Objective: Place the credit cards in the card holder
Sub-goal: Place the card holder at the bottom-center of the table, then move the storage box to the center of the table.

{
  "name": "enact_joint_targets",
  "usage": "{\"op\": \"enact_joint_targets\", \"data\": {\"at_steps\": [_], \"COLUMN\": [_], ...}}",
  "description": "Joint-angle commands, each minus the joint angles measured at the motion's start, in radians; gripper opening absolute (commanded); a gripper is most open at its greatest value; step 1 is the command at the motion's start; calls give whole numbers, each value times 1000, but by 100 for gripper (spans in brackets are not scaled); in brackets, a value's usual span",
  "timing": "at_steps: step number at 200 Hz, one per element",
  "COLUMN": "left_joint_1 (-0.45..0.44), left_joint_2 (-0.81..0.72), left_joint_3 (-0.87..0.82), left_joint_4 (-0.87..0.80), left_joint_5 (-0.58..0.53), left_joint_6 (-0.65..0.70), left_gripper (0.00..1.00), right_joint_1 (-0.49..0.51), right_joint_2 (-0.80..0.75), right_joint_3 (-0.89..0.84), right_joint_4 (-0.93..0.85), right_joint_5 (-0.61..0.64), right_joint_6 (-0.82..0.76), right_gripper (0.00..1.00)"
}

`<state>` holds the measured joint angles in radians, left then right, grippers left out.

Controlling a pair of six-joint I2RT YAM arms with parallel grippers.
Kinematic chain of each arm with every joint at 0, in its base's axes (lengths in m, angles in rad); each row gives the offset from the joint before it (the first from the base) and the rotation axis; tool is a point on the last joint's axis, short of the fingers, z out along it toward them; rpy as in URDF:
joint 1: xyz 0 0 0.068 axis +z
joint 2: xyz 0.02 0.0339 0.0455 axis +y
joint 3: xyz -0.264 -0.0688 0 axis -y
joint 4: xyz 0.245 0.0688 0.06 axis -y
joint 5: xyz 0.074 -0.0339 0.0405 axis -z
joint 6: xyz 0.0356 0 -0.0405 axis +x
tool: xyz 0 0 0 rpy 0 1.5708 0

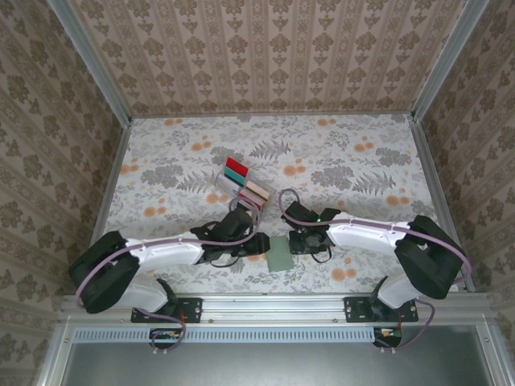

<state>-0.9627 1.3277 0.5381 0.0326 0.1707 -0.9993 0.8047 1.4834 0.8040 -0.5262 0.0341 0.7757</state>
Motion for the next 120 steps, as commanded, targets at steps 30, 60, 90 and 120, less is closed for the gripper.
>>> {"op": "enact_joint_targets", "data": {"at_steps": [30,60,90,120], "left_joint_1": [164,344,448,477], "left_joint_2": [-286,-393,-428,-442], "left_joint_3": [-77,-91,-79,-81], "left_joint_4": [-127,-184,-239,-252], "left_joint_5": [-53,41,86,98], "left_joint_6": [-6,20,48,46], "left_gripper": [59,60,61,61], "right_joint_1": [-116,-175,-199,-222], "right_joint_2": [-84,68,241,373], "right_joint_3": [214,431,639,768], "right_joint_4": [-37,-88,-157,-198], "right_joint_5": [-57,-105,-111,-153], "right_joint_6": [-187,-348,-466,-527], "right_gripper": [43,43,42,39]}}
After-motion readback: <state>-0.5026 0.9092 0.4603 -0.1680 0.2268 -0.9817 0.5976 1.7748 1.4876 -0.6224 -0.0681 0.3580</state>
